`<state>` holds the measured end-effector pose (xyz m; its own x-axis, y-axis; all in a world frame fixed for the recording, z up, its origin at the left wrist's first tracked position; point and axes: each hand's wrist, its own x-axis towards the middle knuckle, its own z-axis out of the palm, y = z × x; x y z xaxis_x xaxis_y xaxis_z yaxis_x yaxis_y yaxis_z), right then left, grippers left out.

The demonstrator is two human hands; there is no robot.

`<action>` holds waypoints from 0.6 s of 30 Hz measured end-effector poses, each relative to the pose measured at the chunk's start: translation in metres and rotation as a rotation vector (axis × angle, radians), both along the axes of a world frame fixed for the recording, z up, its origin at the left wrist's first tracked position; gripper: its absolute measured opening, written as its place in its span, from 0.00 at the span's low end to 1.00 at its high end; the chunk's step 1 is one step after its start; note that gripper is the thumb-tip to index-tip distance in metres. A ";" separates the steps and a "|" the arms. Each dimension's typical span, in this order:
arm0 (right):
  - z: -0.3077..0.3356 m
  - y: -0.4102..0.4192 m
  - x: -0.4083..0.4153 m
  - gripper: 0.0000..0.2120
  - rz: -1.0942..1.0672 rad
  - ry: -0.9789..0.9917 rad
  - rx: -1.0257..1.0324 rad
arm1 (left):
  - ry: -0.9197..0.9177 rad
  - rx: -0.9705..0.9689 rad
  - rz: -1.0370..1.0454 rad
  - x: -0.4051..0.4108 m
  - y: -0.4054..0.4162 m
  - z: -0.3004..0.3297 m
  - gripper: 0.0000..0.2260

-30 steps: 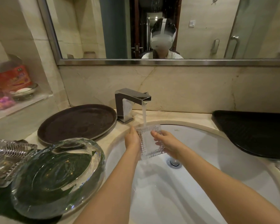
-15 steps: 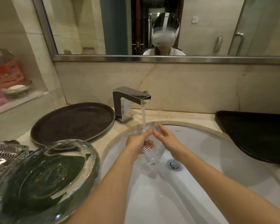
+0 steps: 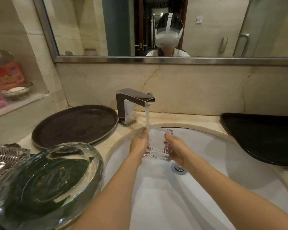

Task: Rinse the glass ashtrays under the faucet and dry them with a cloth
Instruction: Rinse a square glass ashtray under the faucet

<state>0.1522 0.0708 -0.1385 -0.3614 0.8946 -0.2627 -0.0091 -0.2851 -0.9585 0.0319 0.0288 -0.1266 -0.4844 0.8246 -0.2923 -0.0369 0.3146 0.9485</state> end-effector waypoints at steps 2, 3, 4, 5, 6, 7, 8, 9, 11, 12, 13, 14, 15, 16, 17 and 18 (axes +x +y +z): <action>0.003 0.001 0.000 0.12 0.024 0.023 0.050 | -0.003 -0.012 0.025 0.000 -0.002 0.001 0.28; 0.004 0.003 0.000 0.12 0.035 0.055 0.065 | -0.051 -0.018 0.051 0.000 -0.002 0.003 0.27; 0.005 0.003 -0.001 0.13 0.044 0.082 0.077 | -0.120 -0.028 0.076 0.000 -0.004 0.006 0.27; 0.005 0.004 -0.002 0.12 0.053 0.114 0.078 | -0.197 -0.035 0.092 -0.001 -0.003 0.008 0.29; 0.007 0.003 -0.003 0.12 0.062 0.148 0.068 | -0.262 -0.037 0.107 -0.001 -0.003 0.008 0.30; 0.007 0.003 -0.003 0.13 0.063 0.169 0.055 | -0.308 -0.032 0.123 0.000 -0.004 0.010 0.31; 0.008 0.002 -0.003 0.13 0.060 0.173 0.052 | -0.341 -0.025 0.140 0.001 -0.004 0.011 0.32; 0.009 0.001 -0.004 0.14 0.055 0.165 0.055 | -0.360 -0.019 0.151 0.001 -0.004 0.011 0.32; 0.011 0.000 -0.005 0.15 0.032 0.119 0.077 | -0.357 -0.014 0.150 0.001 -0.006 0.014 0.29; 0.011 0.000 -0.005 0.17 0.014 0.079 0.091 | -0.347 -0.006 0.144 0.002 -0.007 0.015 0.27; 0.010 0.000 -0.006 0.20 0.002 0.023 0.106 | -0.317 0.001 0.130 0.003 -0.008 0.016 0.26; 0.010 0.000 -0.006 0.24 -0.005 -0.034 0.119 | -0.259 0.003 0.106 0.004 -0.009 0.018 0.25; 0.009 0.000 -0.005 0.26 -0.010 -0.080 0.127 | -0.181 0.007 0.077 0.004 -0.009 0.018 0.24; 0.007 0.000 -0.004 0.26 -0.015 -0.107 0.123 | -0.102 0.023 0.041 0.005 -0.009 0.017 0.22; 0.005 0.001 -0.003 0.25 -0.013 -0.113 0.110 | -0.042 0.036 0.002 0.007 -0.010 0.016 0.21; 0.006 0.001 -0.002 0.25 0.000 -0.112 0.099 | -0.001 0.033 -0.032 0.008 -0.011 0.015 0.21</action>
